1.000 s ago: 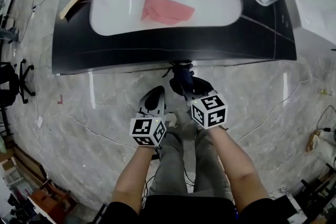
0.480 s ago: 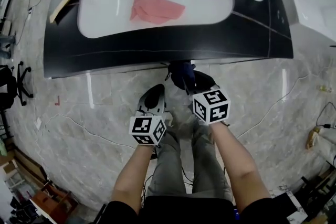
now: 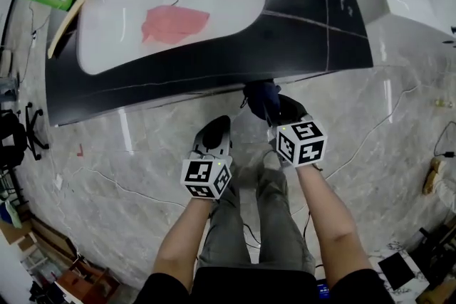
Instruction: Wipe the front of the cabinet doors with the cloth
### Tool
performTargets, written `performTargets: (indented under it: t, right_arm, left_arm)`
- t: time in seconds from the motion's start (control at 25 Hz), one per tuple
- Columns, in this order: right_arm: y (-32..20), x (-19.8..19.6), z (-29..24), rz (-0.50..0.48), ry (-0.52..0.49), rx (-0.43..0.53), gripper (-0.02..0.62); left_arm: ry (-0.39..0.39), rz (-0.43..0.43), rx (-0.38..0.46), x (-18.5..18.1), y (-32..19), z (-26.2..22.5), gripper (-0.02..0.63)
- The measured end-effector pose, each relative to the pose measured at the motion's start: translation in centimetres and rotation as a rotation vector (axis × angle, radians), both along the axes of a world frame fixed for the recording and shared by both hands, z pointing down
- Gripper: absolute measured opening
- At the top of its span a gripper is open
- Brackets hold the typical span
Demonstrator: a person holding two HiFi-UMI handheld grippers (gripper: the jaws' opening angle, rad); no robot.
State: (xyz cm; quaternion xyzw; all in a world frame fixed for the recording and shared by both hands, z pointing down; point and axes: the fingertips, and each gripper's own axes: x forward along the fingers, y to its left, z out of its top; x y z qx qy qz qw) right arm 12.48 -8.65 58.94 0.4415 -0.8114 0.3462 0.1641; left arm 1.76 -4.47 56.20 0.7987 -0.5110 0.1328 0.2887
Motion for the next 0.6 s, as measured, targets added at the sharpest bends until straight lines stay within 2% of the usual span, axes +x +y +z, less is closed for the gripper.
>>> performTargets:
  t: [0.32,0.6]
  right_arm:
    - [-0.8,7.3,0.7,0.093,0.013,-0.002,0.089]
    - [-1.0,12.0,1.4,0.147,0.035,-0.006,0.089]
  left_arm:
    - [0.004,0.089,-0.014,6.3,-0.5,0.6,0.009]
    - [0.035,0.127,-0.009,11.1,-1.5,0.7,0.009]
